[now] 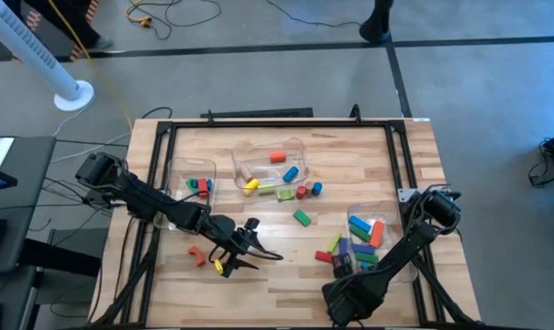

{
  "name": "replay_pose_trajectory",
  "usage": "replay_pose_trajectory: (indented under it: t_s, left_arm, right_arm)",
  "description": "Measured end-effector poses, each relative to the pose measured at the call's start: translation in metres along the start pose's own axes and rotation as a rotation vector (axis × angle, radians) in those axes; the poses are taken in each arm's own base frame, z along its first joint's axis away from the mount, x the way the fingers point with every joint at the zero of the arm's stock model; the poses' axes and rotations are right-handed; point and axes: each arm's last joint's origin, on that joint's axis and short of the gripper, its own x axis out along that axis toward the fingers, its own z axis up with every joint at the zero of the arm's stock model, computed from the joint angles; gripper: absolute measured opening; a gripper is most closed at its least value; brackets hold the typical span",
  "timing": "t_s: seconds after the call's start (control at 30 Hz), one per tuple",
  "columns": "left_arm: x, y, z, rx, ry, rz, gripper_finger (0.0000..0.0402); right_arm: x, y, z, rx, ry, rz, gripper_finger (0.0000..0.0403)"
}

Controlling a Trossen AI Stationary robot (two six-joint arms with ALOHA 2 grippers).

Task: Sort blocks by size
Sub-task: Put the green cylindrical block into the top transparent bin

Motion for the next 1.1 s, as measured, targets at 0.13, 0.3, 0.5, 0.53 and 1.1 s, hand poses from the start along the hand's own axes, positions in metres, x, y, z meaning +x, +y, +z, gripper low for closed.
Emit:
replay_pose_trajectory:
  t_s: [0.13,0.3,0.5,0.53,1.1]
  left_arm:
    - [0.0,0.0,0.0,0.0,0.0,0.0,0.0231]
    - [0.0,0.0,0.0,0.0,0.0,0.0,0.0231]
    - [0.0,0.0,0.0,0.0,0.0,0.0,0.0231]
    - [0.0,0.0,0.0,0.0,0.0,0.0,0.0231]
    - [0.0,0.0,0.0,0.0,0.0,0.0,0.0231]
  right_arm:
    - [0.0,0.0008,0.0009,0.002,-0.004,0.017,0.0224]
    - [0.0,0.0011,0.0015,0.004,-0.01,0.02,0.0224]
    - [-0.0001,0.0022,0.0034,0.007,-0.029,0.032,0.0224]
    - [-0.0001,0.0023,0.0035,0.009,-0.031,0.032,0.0223]
    - [-0.0027,0.0023,0.0057,0.016,-0.042,0.037,0.0158]
